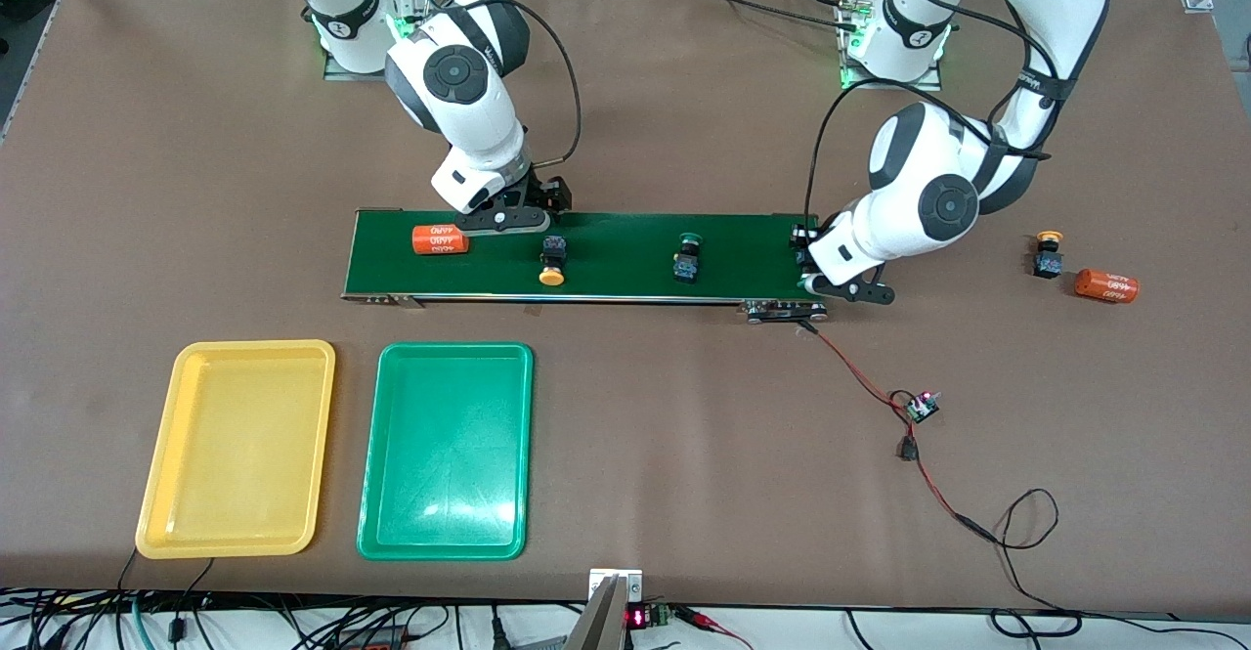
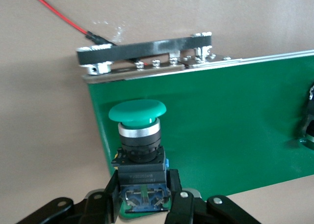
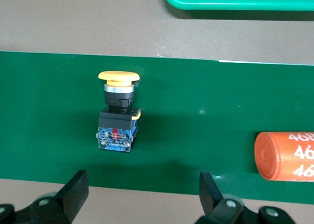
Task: Sort buttons by color to trays
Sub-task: 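Grasp the yellow button with the right gripper while the left gripper withdraws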
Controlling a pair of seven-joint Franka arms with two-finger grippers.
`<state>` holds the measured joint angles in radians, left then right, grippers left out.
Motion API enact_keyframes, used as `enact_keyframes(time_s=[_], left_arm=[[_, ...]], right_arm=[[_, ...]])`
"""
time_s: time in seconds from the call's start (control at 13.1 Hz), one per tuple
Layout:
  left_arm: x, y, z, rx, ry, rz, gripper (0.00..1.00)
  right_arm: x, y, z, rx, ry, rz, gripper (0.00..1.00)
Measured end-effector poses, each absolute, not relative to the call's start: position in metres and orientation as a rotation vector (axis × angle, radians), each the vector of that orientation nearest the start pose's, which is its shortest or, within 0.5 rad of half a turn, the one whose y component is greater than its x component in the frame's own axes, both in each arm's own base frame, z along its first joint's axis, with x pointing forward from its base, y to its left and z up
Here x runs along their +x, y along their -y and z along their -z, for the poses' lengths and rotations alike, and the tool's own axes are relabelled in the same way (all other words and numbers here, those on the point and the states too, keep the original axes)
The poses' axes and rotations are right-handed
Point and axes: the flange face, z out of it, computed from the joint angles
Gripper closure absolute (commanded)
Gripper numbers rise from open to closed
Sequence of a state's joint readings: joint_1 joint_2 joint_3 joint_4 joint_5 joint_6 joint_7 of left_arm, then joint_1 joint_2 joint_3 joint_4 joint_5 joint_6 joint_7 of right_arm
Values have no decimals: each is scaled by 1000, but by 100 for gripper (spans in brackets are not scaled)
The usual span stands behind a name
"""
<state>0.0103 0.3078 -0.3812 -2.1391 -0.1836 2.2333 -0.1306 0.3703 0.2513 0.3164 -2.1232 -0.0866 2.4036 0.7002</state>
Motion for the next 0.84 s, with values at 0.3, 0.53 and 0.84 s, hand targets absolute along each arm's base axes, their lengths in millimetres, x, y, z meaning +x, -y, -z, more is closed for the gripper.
enact_keyframes(time_s=[0.3, 0.53, 0.84], left_arm=[[501, 208, -248, -3294, -186, -422, 52], [501, 208, -248, -3294, -186, -422, 0], [505, 207, -270, -3299, -189, -358, 0]], right_arm=[[462, -357, -310, -3141, 27, -8, 0], [464, -360, -305, -3150, 31, -22, 0], [469, -363, -301, -3148, 9, -27, 0]])
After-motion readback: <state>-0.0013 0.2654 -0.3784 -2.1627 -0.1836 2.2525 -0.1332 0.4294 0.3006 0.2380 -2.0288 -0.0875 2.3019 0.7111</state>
